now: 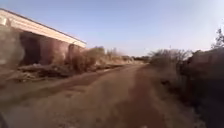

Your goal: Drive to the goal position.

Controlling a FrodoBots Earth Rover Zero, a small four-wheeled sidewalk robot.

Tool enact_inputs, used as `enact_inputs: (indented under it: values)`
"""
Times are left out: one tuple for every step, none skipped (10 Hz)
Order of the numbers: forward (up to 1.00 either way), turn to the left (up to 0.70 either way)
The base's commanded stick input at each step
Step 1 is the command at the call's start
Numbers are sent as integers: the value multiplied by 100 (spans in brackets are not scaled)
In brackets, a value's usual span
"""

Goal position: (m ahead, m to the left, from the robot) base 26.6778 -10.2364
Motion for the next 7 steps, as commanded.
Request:
enact_inputs:
  values:
    - [70, -5]
    - [70, 0]
    - [70, 0]
    - [70, 0]
    - [70, 0]
    - [70, 0]
    - [70, 0]
